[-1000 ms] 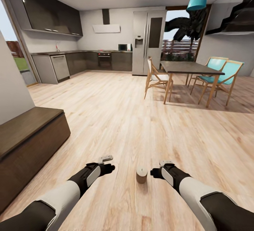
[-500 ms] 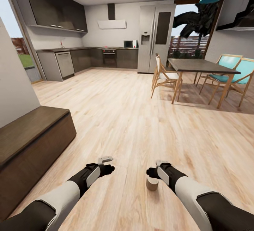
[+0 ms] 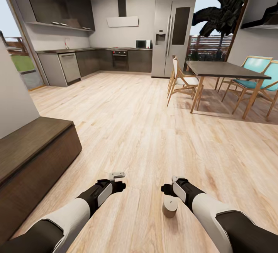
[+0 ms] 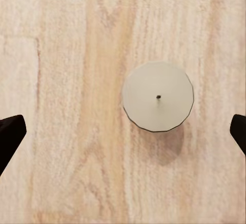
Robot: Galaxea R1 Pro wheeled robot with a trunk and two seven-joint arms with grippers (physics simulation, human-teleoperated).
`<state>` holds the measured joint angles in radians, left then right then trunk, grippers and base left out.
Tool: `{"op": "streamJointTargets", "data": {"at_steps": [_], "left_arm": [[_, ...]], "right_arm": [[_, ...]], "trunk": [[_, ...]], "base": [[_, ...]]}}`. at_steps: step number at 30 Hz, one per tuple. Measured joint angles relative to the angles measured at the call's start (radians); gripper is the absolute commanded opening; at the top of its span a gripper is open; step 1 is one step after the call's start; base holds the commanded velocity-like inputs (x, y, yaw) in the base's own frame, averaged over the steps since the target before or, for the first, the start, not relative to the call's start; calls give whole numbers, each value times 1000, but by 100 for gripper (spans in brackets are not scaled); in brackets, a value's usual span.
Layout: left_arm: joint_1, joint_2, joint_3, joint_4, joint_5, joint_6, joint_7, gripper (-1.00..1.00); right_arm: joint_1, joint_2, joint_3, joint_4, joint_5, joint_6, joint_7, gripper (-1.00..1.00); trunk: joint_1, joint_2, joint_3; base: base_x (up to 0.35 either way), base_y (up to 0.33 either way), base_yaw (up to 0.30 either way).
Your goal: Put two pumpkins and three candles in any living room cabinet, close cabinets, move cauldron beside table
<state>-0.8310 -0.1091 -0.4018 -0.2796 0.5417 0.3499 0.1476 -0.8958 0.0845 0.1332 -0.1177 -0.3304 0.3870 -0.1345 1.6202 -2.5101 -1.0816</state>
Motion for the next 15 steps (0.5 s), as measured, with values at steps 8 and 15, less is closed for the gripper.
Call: {"op": "streamJointTargets", "data": {"at_steps": [8, 15], "left_arm": [[0, -1, 0, 0, -1, 2, 6, 100], [0, -2, 0, -1, 0, 2, 7, 100]], "right_arm": [[0, 1, 1, -2, 3, 1, -1, 100], [0, 1, 3, -3, 7, 2, -1, 100]], "trunk": [[0, 0, -13], [0, 0, -24]], "base": [[200, -144, 0], [14, -10, 0]]}}
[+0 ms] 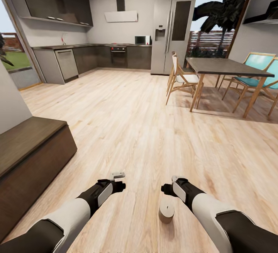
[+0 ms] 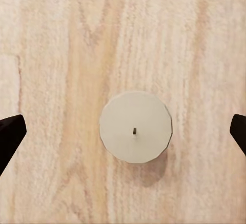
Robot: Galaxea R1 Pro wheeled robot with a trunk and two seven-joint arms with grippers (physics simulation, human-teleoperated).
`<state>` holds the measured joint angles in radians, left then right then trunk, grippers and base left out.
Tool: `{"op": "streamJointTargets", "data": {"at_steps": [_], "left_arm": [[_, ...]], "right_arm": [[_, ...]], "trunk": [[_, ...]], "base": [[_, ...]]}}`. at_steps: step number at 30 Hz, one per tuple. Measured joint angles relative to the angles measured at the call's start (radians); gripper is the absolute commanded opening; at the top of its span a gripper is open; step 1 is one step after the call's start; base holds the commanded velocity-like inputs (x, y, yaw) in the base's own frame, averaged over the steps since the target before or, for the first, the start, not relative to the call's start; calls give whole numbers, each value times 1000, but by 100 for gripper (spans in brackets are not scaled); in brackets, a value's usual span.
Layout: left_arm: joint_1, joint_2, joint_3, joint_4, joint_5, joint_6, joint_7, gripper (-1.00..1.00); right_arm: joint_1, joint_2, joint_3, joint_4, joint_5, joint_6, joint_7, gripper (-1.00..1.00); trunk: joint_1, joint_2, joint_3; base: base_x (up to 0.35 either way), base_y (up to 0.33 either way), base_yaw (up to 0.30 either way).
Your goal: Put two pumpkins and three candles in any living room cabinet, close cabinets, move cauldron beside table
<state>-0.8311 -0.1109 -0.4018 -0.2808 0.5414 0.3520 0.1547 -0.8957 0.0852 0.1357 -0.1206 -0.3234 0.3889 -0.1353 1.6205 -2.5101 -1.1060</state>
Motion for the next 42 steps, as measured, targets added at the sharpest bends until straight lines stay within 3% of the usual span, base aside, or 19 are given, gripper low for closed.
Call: {"op": "streamJointTargets", "data": {"at_steps": [8, 17, 23, 42], "left_arm": [[0, -2, 0, -4, 2, 0, -15, 100], [0, -11, 3, -75, 6, 9, -18, 100], [0, -11, 3, -81, 6, 37, -17, 100], [0, -11, 4, -82, 8, 40, -17, 100]], "right_arm": [[0, 1, 2, 0, 2, 2, -1, 100], [0, 2, 5, 3, 2, 31, -1, 100], [0, 1, 5, 2, 1, 41, -1, 100], [0, 4, 9, 1, 2, 42, 0, 100]], "trunk": [[0, 0, -13], [4, -2, -62], [7, -3, -95], [15, -8, -200]], "base": [[0, 0, 0], [0, 0, 0], [0, 0, 0], [0, 0, 0]]}}
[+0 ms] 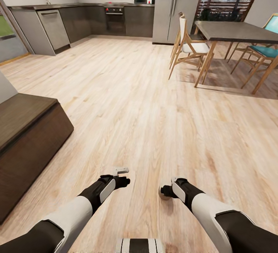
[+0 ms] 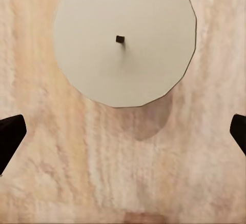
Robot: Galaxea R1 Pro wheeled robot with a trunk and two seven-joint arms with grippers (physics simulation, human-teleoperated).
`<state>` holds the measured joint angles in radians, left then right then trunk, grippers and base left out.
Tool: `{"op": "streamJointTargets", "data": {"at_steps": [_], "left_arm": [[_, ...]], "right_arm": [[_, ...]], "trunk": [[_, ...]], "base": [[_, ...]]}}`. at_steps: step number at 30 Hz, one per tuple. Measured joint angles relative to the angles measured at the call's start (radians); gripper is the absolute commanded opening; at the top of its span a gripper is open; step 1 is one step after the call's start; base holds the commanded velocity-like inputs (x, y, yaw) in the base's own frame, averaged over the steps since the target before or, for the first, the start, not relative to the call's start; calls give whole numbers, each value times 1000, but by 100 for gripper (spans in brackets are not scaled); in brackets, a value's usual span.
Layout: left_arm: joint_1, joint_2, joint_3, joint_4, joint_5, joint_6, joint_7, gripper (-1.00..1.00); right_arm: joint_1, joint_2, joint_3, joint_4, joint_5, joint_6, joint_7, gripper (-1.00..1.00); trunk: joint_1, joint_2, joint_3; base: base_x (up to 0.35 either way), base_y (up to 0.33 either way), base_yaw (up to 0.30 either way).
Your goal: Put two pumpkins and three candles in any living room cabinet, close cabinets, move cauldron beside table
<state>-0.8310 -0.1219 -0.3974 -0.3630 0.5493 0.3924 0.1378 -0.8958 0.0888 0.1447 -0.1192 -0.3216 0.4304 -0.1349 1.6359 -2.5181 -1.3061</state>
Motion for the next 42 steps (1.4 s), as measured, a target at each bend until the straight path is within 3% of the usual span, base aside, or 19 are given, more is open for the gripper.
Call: {"op": "streamJointTargets", "data": {"at_steps": [4, 12, 21, 42], "left_arm": [[0, 0, 1, 0, 0, 1, 0, 100], [0, 1, 2, 0, 0, 1, -2, 100], [0, 2, 2, 0, 0, 1, -1, 100], [0, 2, 2, 0, 0, 1, -1, 100]], "right_arm": [[0, 0, 2, -1, 1, 0, 0, 100], [0, 0, 20, -1, 1, -7, 1, 100], [0, 0, 39, -1, 1, -8, 0, 100], [0, 0, 41, -1, 1, -8, 0, 100]], "trunk": [[2, -1, -22], [2, -1, -35], [2, -1, -38], [2, -1, -38]], "base": [[0, 0, 0], [7, 0, 0], [68, 0, 0], [70, 0, 0]]}}
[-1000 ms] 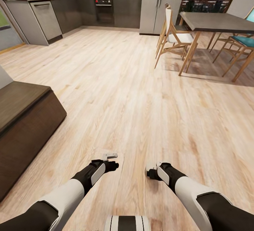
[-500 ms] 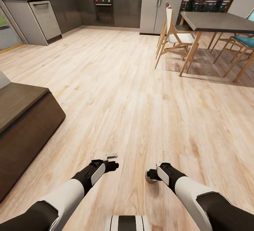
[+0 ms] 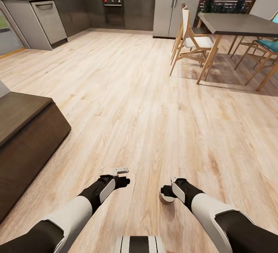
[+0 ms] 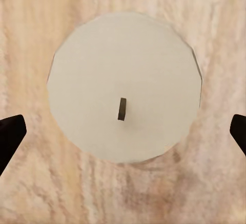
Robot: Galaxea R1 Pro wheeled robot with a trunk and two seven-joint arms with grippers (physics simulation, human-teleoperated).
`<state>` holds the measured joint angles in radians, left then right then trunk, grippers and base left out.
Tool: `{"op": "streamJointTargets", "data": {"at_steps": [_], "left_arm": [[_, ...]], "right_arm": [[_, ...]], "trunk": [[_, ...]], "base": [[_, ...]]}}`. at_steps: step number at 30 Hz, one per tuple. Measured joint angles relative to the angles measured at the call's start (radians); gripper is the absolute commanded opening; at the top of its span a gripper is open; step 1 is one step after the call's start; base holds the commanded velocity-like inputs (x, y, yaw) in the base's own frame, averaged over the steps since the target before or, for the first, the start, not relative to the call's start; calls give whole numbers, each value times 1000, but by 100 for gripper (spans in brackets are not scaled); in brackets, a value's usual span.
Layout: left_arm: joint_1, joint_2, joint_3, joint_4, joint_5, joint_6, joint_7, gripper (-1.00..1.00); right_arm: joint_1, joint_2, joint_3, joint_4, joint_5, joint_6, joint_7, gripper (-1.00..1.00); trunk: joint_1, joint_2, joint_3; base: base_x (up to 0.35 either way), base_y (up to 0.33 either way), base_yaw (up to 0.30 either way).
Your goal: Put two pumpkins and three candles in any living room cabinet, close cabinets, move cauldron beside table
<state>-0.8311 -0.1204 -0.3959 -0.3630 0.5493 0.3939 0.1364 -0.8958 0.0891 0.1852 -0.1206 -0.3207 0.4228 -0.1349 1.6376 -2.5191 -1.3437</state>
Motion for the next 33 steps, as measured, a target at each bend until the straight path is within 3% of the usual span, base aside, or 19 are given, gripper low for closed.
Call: {"op": "streamJointTargets", "data": {"at_steps": [13, 25, 33], "left_arm": [[0, -2, 0, 0, 0, 0, 0, 100], [0, -2, 0, 0, 0, 0, -1, 100], [0, -2, 0, 0, 0, 0, -1, 100]], "right_arm": [[0, 0, 0, 0, 0, 0, 0, 100], [0, 1, 0, 0, 0, 0, 0, 100], [0, 1, 0, 0, 0, 0, 0, 100]], "trunk": [[0, 0, 0], [5, -3, -46], [5, -3, -46]], "base": [[37, 11, 0], [0, 0, 0], [0, 0, 0]]}}
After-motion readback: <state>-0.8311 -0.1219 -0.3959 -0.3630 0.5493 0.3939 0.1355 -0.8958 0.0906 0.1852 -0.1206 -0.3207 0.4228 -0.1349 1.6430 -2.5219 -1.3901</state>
